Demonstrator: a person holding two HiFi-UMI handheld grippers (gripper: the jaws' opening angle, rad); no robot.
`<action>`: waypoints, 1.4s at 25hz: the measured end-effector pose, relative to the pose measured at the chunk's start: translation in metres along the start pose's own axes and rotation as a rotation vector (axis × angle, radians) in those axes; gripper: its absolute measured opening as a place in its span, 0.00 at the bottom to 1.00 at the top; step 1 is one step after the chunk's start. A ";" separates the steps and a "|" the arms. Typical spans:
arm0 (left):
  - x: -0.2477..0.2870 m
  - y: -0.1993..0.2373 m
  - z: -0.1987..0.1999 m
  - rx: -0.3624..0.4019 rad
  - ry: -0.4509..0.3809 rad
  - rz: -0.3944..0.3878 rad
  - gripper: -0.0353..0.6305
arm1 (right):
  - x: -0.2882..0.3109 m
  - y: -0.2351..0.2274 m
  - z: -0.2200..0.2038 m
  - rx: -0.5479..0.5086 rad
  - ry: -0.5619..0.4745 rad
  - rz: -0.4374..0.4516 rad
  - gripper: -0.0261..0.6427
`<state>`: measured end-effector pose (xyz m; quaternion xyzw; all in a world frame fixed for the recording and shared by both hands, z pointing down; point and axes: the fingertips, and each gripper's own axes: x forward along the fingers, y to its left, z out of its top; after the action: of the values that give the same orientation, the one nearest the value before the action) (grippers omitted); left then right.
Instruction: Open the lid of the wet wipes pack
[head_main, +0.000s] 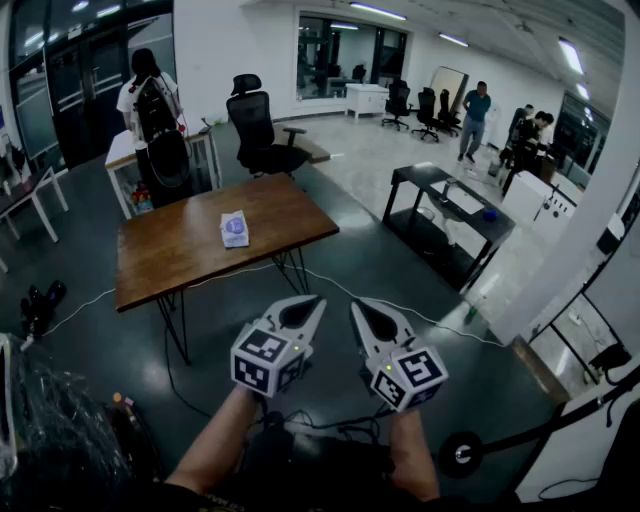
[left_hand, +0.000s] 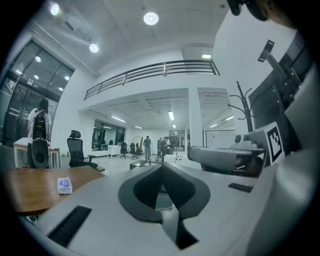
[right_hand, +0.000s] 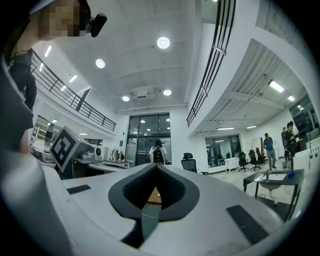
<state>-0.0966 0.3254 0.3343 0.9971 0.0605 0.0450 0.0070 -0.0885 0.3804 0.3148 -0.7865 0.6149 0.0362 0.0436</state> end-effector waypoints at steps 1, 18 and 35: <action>0.001 -0.001 -0.001 -0.001 0.001 0.000 0.06 | -0.001 -0.001 0.000 0.007 -0.004 -0.001 0.05; 0.002 0.010 -0.005 -0.011 0.005 0.033 0.06 | 0.007 -0.009 -0.008 0.008 0.020 -0.006 0.06; 0.039 0.170 -0.031 -0.081 0.056 0.110 0.06 | 0.162 -0.036 -0.052 0.030 0.110 0.014 0.06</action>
<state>-0.0408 0.1614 0.3719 0.9962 0.0041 0.0754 0.0431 -0.0142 0.2269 0.3493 -0.7823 0.6223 -0.0160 0.0213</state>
